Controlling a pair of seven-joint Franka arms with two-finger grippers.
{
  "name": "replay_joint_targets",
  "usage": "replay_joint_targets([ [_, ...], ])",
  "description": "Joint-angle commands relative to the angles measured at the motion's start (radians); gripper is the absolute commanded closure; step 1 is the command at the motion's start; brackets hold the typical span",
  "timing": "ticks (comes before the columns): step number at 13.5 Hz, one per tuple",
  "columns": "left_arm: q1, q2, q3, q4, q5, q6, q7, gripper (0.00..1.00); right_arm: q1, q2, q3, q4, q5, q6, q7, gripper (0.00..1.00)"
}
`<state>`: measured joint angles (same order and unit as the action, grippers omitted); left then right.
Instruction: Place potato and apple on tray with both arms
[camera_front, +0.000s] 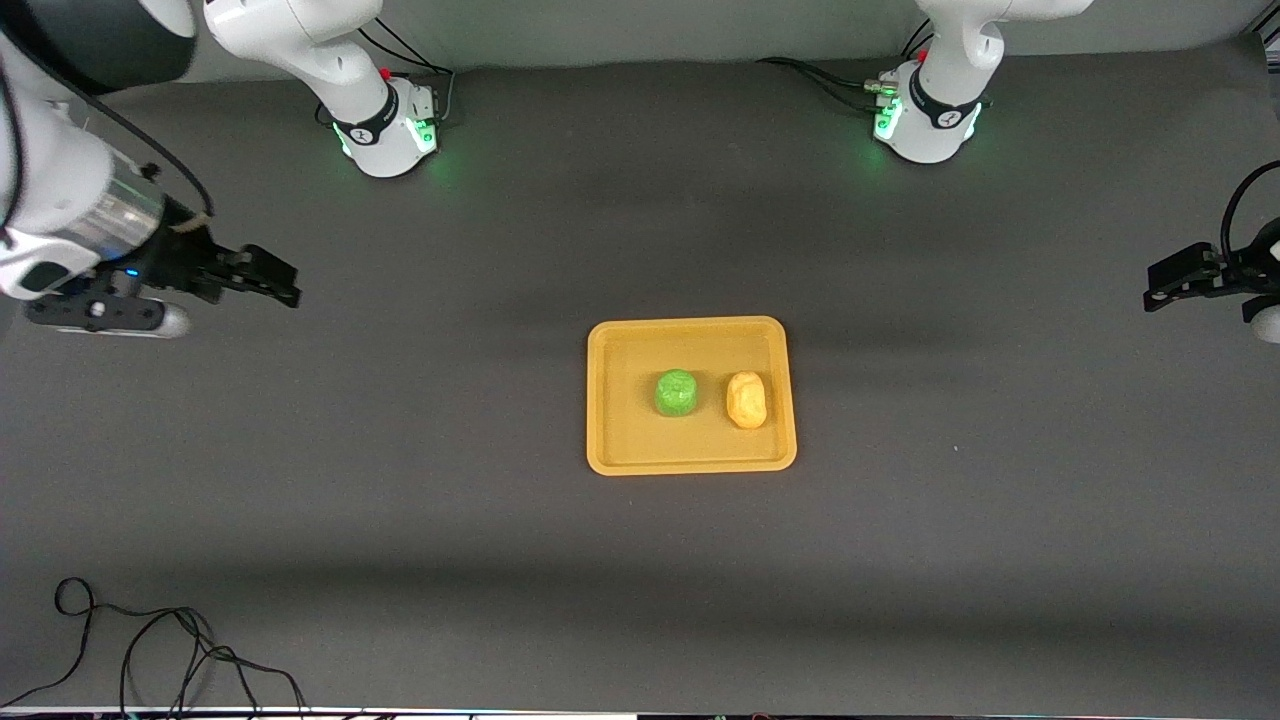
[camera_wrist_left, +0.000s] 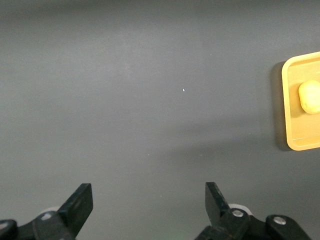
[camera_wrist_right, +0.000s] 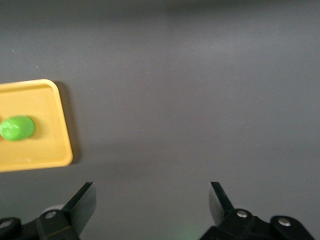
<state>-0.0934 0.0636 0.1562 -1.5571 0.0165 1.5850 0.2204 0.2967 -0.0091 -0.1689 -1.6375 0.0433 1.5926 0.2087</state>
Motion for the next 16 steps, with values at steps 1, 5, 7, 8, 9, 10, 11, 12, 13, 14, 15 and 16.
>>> replay_joint_targets([
  [1,-0.005,-0.004,0.002,0.017,-0.006,-0.016,0.0,0.0,-0.154,-0.026,0.06,-0.035,-0.019,0.012,-0.179,0.0],
  [5,-0.003,-0.004,0.002,0.015,-0.013,0.004,0.002,0.0,-0.28,-0.025,0.095,-0.019,-0.04,0.012,-0.302,0.0],
  [7,-0.003,0.001,0.003,0.015,-0.09,0.023,-0.015,0.0,-0.274,-0.008,0.094,0.019,-0.051,0.012,-0.296,0.0],
  [8,-0.002,0.002,0.003,0.017,-0.096,0.023,-0.027,0.0,-0.274,0.001,0.094,0.034,-0.051,0.012,-0.289,0.0],
  [9,-0.002,0.002,0.005,0.015,-0.086,0.012,-0.02,0.0,-0.274,0.015,0.094,0.045,-0.049,0.012,-0.287,0.0],
  [10,-0.002,0.002,0.005,0.014,-0.083,0.007,-0.012,0.0,-0.274,0.033,0.094,0.065,-0.049,0.012,-0.284,0.0],
  [11,-0.002,0.001,0.005,0.014,-0.081,0.01,-0.013,0.0,-0.275,0.041,0.094,0.076,-0.049,0.01,-0.282,0.0],
  [12,-0.003,0.001,0.003,0.014,-0.078,0.015,-0.015,0.0,-0.275,0.041,0.094,0.08,-0.049,0.01,-0.282,0.0],
  [13,-0.008,0.002,0.002,0.015,-0.064,0.024,-0.027,0.0,-0.275,0.041,0.094,0.08,-0.048,0.01,-0.281,0.0],
  [14,-0.015,0.004,-0.012,0.015,-0.053,0.023,-0.029,0.0,-0.274,0.041,0.094,0.079,-0.048,0.01,-0.264,0.0],
  [15,-0.017,0.001,-0.014,0.014,-0.052,0.009,-0.029,0.0,-0.272,0.041,0.094,0.079,-0.049,0.01,-0.237,0.0],
  [16,-0.016,-0.001,-0.015,0.014,-0.052,0.007,-0.027,0.0,-0.271,0.04,0.094,0.079,-0.049,0.009,-0.235,0.0],
])
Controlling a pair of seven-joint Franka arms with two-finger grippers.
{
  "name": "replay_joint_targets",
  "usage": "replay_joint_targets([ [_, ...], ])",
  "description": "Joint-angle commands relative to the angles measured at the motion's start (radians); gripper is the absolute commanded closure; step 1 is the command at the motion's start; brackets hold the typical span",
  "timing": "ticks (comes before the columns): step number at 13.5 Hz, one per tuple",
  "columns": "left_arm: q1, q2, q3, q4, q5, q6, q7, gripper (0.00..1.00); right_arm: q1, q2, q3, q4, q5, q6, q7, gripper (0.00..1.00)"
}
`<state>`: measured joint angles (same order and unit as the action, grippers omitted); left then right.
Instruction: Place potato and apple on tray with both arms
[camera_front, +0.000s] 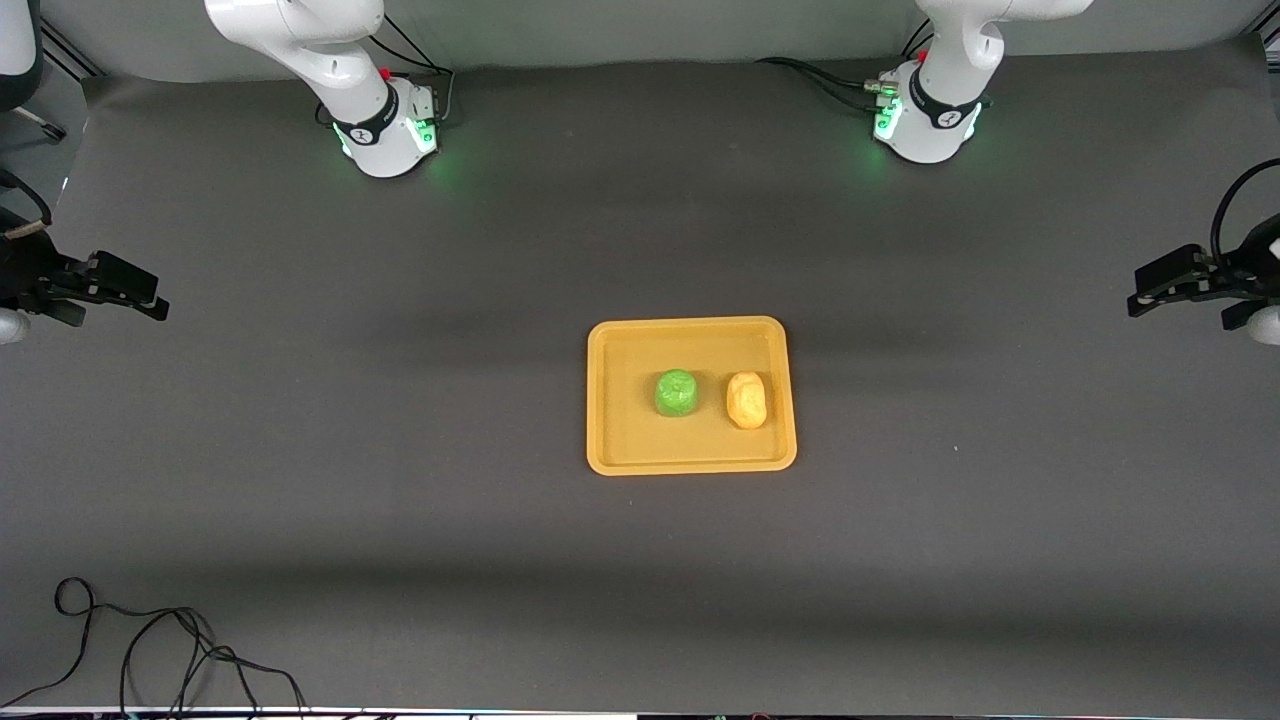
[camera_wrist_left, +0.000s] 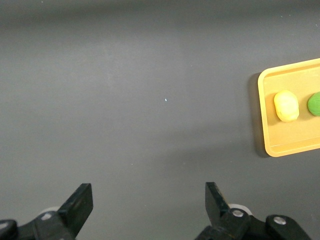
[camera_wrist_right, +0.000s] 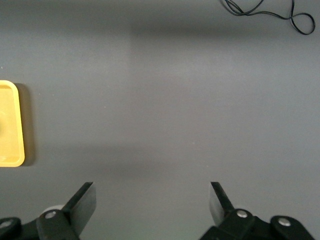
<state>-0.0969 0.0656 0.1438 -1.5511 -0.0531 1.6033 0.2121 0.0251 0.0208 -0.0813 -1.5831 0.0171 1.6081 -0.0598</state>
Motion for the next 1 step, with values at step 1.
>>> replay_joint_targets([
  [1,-0.012,-0.004,-0.007,0.008,0.016,-0.009,-0.019,0.0,0.002,0.01,0.006,0.023,-0.023,-0.007,0.034,0.0],
])
